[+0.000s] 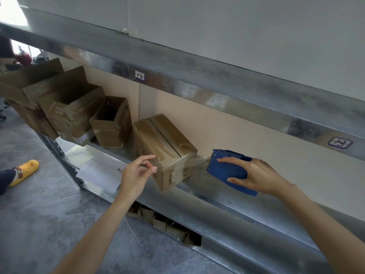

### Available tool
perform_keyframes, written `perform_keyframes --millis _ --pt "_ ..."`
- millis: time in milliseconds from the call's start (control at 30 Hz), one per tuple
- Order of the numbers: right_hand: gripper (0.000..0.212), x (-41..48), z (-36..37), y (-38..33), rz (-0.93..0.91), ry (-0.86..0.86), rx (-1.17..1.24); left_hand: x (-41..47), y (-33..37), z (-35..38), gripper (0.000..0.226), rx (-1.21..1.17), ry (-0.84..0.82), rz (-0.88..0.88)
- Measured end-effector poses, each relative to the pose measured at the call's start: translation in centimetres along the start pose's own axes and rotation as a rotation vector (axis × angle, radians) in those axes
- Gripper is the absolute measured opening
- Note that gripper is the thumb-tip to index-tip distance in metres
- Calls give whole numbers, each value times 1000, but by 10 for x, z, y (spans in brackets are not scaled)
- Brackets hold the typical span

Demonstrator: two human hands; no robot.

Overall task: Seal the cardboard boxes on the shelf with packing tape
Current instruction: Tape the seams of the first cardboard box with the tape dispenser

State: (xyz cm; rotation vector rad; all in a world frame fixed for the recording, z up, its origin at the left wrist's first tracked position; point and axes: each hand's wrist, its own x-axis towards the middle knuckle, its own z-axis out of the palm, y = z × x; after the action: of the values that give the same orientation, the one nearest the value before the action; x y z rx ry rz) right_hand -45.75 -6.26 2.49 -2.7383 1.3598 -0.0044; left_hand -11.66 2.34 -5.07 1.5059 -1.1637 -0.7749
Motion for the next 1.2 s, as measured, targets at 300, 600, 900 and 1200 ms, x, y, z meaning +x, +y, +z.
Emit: perform_keyframes --millis 300,600,900,1200 --pt "60 6 8 1 3 -15 17 6 -19 16 41 57 36 119" --pt "61 6 7 -3 24 -11 4 2 -30 33 42 61 197 234" --pt "59 10 2 -9 46 11 36 20 -39 35 33 239 311 333" --pt "60 8 6 -11 52 13 42 22 -51 48 25 180 234 353"
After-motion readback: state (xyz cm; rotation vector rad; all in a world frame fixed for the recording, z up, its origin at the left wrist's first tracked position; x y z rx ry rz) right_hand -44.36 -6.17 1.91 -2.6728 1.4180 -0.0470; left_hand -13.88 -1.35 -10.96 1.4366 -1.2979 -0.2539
